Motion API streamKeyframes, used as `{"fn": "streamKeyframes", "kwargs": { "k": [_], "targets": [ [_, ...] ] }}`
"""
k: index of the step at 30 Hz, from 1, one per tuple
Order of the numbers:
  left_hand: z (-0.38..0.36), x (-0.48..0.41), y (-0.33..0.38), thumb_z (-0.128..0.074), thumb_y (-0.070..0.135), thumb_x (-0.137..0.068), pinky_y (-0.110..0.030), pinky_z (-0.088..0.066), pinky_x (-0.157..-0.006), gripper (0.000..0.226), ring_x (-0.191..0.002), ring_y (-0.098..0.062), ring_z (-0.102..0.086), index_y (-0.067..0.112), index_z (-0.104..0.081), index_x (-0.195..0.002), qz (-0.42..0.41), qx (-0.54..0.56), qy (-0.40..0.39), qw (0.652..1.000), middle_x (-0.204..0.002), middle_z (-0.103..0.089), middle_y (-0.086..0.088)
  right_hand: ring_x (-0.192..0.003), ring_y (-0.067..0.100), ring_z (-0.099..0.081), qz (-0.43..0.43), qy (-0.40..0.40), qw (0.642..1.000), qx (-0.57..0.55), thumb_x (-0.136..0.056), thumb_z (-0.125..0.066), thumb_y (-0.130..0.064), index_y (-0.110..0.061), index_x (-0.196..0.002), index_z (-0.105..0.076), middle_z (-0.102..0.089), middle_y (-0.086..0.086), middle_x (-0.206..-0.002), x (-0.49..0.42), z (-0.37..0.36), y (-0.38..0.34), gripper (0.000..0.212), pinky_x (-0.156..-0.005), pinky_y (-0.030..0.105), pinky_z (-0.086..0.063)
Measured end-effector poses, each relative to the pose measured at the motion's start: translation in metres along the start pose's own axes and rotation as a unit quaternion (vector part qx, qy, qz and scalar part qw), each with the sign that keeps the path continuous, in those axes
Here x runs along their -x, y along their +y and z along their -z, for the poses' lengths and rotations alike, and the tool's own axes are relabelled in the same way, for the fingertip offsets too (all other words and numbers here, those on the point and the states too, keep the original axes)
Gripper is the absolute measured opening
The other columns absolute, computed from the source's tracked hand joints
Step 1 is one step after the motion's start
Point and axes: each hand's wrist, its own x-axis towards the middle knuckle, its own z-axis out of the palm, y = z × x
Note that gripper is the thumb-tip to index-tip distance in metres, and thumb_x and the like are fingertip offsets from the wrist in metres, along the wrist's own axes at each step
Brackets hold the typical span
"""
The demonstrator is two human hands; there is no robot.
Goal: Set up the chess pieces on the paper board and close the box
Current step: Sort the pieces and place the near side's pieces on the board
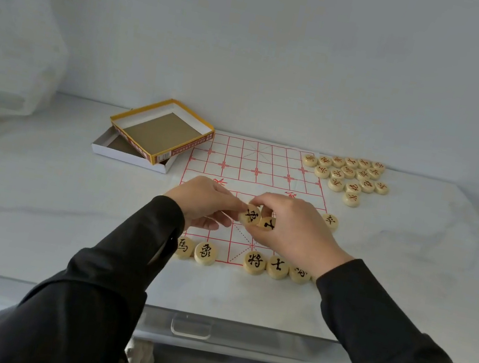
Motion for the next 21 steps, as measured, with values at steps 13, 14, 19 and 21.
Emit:
{"fn": "streamKeyframes", "kwargs": {
  "k": [13, 14, 19, 21],
  "targets": [
    [0.036, 0.013, -0.016, -0.065, 0.007, -0.085, -0.021, -0.058, -0.063, 0.016, -0.069, -0.015, -0.069, 0.013, -0.066, -0.100, 0.006, 0.103, 0.040, 0.994, -0.086, -0.073, -0.012, -0.081, 0.010, -0.057, -0.009, -0.015, 1.000, -0.023, -0.083, -0.066, -0.040, -0.026, -0.115, -0.061, -0.062, -0.008, -0.095, -0.023, -0.012, -0.024, 0.036, -0.073, 0.026, -0.049],
    [0.039, 0.013, -0.016, -0.064, 0.006, -0.084, -0.021, -0.058, -0.065, 0.020, -0.072, -0.016, -0.070, 0.015, -0.064, -0.102, 0.008, 0.107, 0.041, 0.993, -0.089, -0.073, -0.012, -0.081, 0.009, -0.057, -0.012, -0.017, 1.000, -0.022, -0.083, -0.066, -0.040, -0.026, -0.115, -0.061, -0.062, -0.008, -0.096, -0.024, -0.013, -0.025, 0.035, -0.073, 0.026, -0.049],
    [0.058, 0.018, -0.018, -0.061, 0.000, -0.085, -0.023, -0.057, -0.069, 0.023, -0.076, -0.018, -0.070, 0.012, -0.066, -0.104, 0.003, 0.102, 0.041, 0.994, -0.093, -0.072, -0.011, -0.090, 0.009, -0.056, -0.014, -0.027, 0.999, -0.019, -0.084, -0.067, -0.036, -0.022, -0.112, -0.063, -0.062, -0.008, -0.104, -0.030, -0.017, -0.029, 0.032, -0.079, 0.024, -0.048],
    [0.067, 0.019, -0.018, -0.062, 0.002, -0.084, -0.021, -0.058, -0.067, 0.019, -0.075, -0.017, -0.070, 0.011, -0.067, -0.099, -0.006, 0.085, 0.056, 0.995, -0.090, -0.072, -0.009, -0.096, 0.011, -0.056, -0.011, -0.038, 0.999, -0.009, -0.084, -0.066, -0.034, -0.022, -0.112, -0.063, -0.060, -0.007, -0.108, -0.031, -0.019, -0.030, 0.031, -0.084, 0.025, -0.047]
  ]
}}
